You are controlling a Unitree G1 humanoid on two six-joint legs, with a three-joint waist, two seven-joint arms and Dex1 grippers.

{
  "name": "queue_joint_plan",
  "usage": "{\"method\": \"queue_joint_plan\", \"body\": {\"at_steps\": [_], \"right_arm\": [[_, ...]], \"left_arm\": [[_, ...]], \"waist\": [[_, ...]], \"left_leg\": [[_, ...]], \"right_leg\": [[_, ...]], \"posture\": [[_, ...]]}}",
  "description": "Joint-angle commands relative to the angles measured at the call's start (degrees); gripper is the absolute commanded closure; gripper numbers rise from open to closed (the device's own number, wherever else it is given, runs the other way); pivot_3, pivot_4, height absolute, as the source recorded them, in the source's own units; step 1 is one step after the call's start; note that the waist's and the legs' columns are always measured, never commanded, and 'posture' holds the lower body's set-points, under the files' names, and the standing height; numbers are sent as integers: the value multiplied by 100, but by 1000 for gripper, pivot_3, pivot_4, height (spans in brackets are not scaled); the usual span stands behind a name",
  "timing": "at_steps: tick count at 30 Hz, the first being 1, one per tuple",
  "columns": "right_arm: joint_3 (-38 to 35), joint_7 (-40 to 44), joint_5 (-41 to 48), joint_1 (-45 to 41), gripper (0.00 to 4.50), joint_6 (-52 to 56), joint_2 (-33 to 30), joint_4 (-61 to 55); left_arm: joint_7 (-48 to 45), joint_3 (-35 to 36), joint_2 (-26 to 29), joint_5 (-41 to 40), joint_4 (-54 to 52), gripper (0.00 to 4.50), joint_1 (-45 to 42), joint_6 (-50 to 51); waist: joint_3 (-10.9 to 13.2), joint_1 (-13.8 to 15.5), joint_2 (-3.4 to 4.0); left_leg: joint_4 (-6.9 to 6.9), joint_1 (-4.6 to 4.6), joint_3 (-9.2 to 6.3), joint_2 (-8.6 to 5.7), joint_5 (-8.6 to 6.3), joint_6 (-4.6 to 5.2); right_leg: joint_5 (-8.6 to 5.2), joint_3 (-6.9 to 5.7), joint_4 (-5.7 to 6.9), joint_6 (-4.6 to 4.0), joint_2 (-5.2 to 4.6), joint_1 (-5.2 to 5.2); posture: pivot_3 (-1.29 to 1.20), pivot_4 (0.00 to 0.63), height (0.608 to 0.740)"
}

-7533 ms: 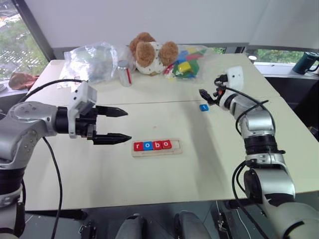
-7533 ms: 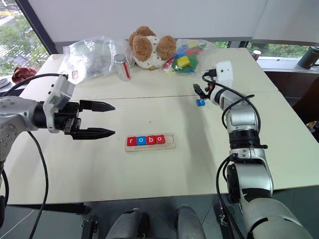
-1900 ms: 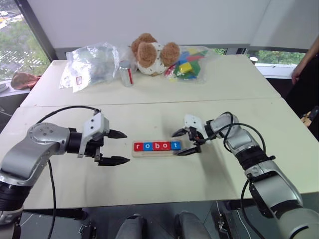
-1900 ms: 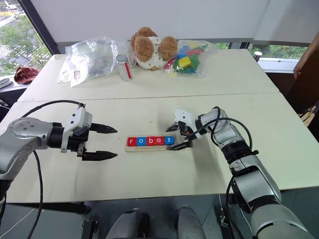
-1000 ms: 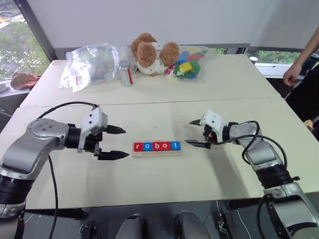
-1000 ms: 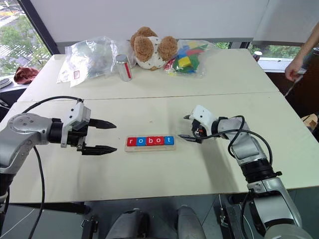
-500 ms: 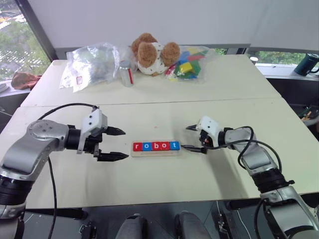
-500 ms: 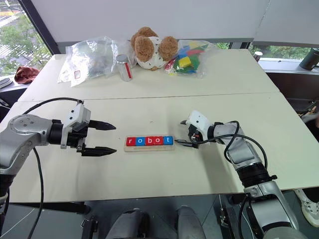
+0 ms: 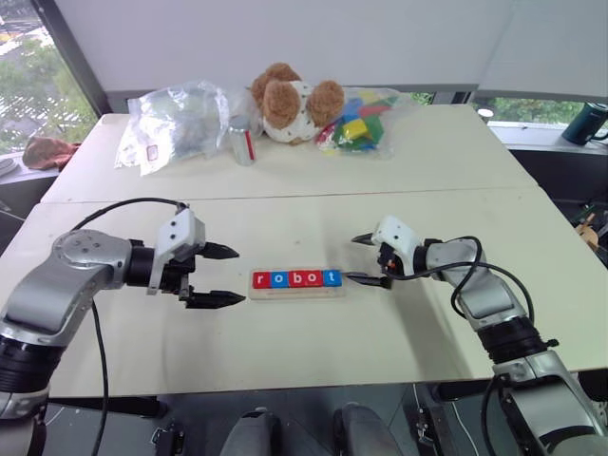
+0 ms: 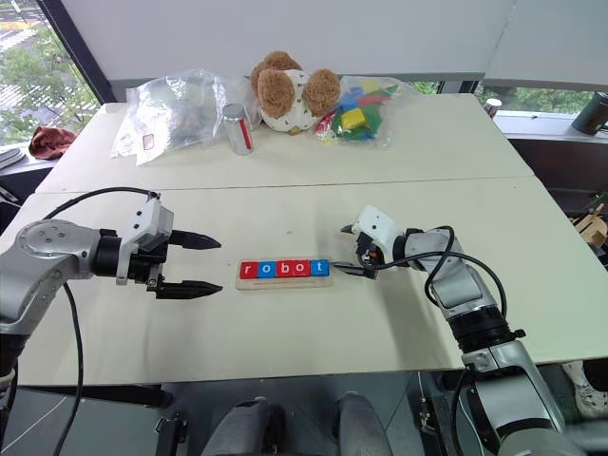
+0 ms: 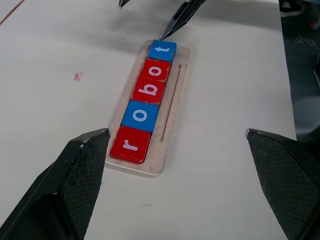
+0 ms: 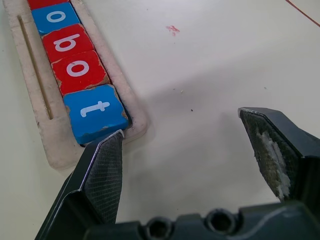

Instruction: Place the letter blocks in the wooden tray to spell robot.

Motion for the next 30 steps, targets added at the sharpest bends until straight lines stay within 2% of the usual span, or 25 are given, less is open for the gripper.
{"method": "queue_joint_plan", "body": {"at_steps": [1,8,15,20,24,26,30], "right_arm": [[32,-55,95,-64,494,-9,135,-187],[40,-140,71,-167,494,-27,238,-67],[-197,-193,67,-186,494,-66,-183,-153],[-962,698,1592,169,494,2021,-879,-1397],[-1630,1007,2401,1170,494,3380,-1768,-2358],[-1912,929,2668,1612,494,3746,-1968,-2708],[-2072,557,2799,2091,494,3974,-1961,-3108]], "left_arm": [[-2,88,31,-14,-121,0,-39,-24],[5,85,30,-12,-119,0,-48,-8],[-8,152,74,9,-34,0,-26,-48],[96,544,230,117,250,0,478,-200],[434,1312,261,101,422,0,1381,-176],[701,1655,119,47,451,0,1708,-136],[1071,1980,-204,-63,393,0,2061,-102]], "waist": [[0,-1,0],[0,-4,0],[0,6,0],[1,12,2],[-1,19,-2],[-1,26,-1],[-1,18,-1]], "left_leg": [[0,0,0,0,0,0],[0,0,0,0,0,0],[0,0,0,-1,0,0],[-3,-2,-1,1,-1,2],[-13,-1,-9,8,-6,10],[-15,-3,-9,9,-8,12],[-4,6,-4,6,-8,12]], "right_leg": [[0,0,0,0,0,0],[0,0,1,0,0,0],[0,0,0,0,-1,0],[0,0,-1,0,0,-1],[0,-6,-7,0,0,-1],[-1,-6,-16,-1,-3,2],[1,-5,-19,0,-15,19]], "posture": [[0,150,740],[0,150,740],[0,150,740],[0,150,740],[0,150,740],[0,150,740],[0,150,740]]}}
